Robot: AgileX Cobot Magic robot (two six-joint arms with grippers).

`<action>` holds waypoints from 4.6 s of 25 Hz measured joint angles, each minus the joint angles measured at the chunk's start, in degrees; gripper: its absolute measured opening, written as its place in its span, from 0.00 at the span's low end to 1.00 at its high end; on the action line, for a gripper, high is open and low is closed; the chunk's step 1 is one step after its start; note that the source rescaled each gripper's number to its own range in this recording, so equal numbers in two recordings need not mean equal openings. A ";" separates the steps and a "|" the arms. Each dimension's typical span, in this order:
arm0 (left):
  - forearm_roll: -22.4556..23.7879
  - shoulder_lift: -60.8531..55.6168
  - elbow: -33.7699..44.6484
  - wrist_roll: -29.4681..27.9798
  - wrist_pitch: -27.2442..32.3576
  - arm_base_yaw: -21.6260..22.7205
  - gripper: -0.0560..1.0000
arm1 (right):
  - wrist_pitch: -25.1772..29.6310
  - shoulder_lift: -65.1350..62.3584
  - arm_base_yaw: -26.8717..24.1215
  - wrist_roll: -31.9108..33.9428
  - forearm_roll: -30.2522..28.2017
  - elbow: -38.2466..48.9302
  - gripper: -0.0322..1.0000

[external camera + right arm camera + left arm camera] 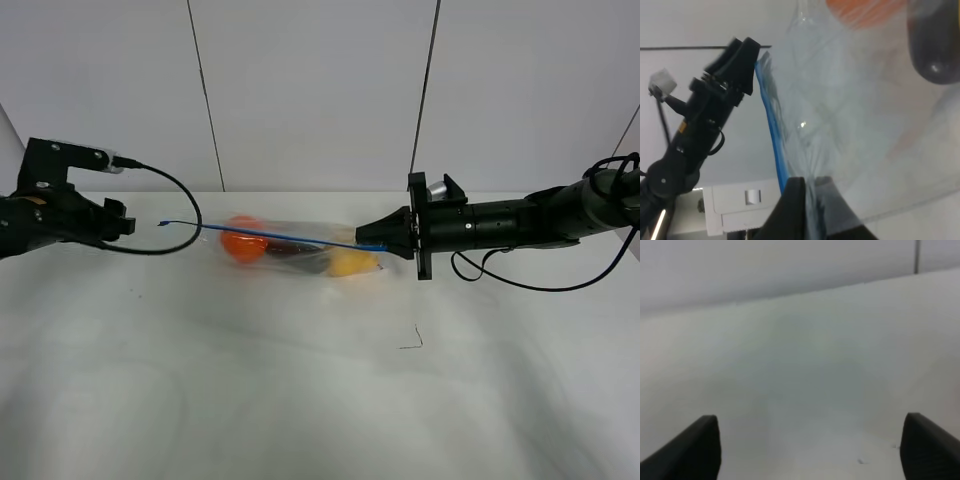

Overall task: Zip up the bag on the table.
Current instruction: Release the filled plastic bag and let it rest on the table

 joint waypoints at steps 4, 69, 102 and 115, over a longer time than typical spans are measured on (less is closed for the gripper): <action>-1.61 0.00 0.00 -1.42 7.18 0.00 0.98 | 0.00 0.00 0.00 0.74 0.57 0.00 0.03; 22.15 -62.04 13.05 -25.39 87.49 5.36 0.97 | 0.00 0.00 0.00 1.10 0.94 0.00 0.03; 22.35 -95.89 13.11 -25.39 87.49 2.41 0.97 | -0.05 0.00 0.00 1.10 0.94 0.00 0.03; 22.30 -97.17 13.11 -25.39 87.75 2.41 0.97 | 0.00 0.00 0.00 5.19 -5.84 -0.37 0.92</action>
